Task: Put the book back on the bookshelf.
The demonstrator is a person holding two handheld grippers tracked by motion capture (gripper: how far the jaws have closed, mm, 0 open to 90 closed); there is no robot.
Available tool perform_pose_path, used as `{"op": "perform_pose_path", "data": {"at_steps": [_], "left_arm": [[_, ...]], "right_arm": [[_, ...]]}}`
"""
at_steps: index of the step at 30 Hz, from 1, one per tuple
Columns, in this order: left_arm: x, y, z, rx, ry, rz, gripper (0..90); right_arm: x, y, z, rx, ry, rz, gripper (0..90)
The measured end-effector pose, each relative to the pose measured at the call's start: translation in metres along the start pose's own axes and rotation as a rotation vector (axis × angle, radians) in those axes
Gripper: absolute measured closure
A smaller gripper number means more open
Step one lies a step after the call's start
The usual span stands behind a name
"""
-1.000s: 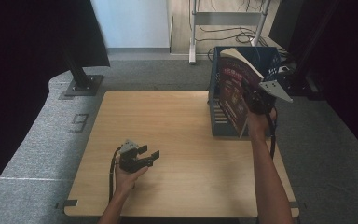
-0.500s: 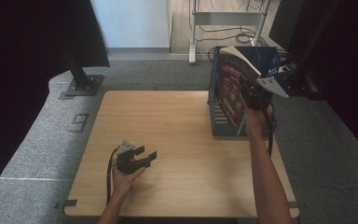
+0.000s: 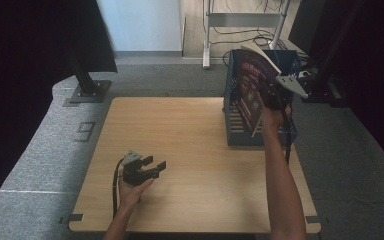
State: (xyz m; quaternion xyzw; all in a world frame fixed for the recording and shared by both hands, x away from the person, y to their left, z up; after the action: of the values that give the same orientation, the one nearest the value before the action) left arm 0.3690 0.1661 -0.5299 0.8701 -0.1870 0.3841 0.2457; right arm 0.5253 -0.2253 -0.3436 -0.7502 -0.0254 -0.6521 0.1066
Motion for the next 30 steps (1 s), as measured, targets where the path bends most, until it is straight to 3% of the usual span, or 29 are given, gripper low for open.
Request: {"op": "perform_pose_path", "data": {"at_steps": [23,30], "left_arm": [[-0.001,-0.004,0.000,0.001,0.000,-0.012,33.3],[0.000,-0.006,0.000,0.002,0.003,-0.016,33.4]], "right_arm": [[-0.012,-0.001,0.027,-0.017,-0.003,-0.010,81.3],[-0.014,-0.001,0.036,-0.030,-0.016,-0.036,81.3]]}}
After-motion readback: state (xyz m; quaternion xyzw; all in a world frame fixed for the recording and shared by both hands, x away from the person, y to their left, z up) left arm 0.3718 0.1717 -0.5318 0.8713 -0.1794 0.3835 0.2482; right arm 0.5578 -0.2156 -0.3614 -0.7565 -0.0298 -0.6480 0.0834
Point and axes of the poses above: each handheld gripper's, and its own axes: z roughly forward along the jaws, x roughly out of its top, y roughly to its right, the point moved 6 cm from there along z, roughly forward along the jaws, and after that the axes turned 7 degrees about -y, right-handed, at the moved point
